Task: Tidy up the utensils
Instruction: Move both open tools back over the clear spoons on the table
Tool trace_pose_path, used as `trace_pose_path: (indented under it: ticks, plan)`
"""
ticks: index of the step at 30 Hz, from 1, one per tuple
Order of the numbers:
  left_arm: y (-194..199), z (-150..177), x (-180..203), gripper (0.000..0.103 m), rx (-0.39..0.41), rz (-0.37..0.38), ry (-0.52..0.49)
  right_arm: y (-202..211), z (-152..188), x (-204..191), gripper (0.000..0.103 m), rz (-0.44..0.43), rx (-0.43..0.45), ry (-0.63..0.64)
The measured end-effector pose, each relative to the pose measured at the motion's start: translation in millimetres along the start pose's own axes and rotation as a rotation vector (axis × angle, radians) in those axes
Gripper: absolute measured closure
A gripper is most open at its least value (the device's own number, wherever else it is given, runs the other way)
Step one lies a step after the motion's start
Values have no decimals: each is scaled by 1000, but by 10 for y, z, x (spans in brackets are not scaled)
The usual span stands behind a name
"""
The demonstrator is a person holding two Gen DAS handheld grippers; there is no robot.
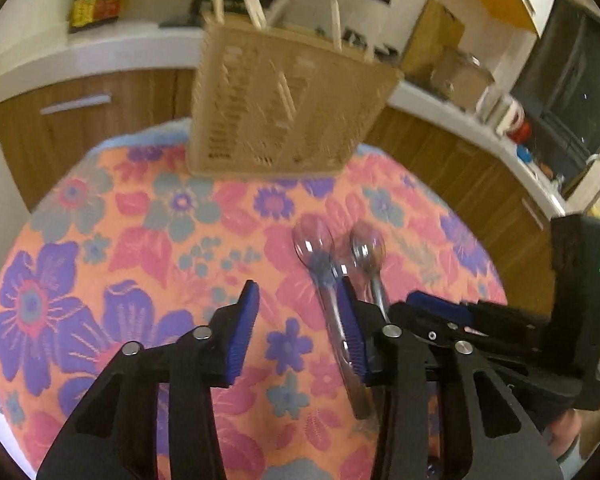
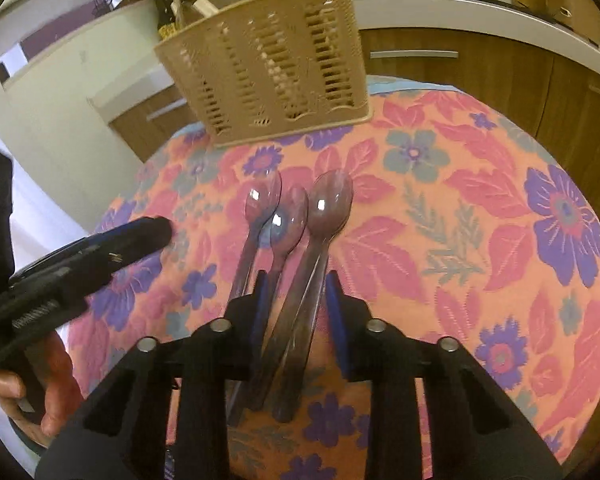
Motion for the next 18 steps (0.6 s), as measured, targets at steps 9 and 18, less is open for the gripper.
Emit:
trace_pose_path:
  ticks: [9,18]
  plan:
    - [-318,71,235,81,-74,-51,-84,-167,15,17,81,66,-42,15]
    - [-379,68,341,80,-99,-12,-90,-3,32,210,102,62,-15,-16]
Point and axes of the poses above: each gripper's, at about its wrist camera, not at the fingertips, and y roughly against the way its jaws point, x to its right, z to its underside, the point moved 6 cm from there along -y, roughly the way its jaws point, and after that the axes turned 15 degrees about -z, right-handed, at the moved point
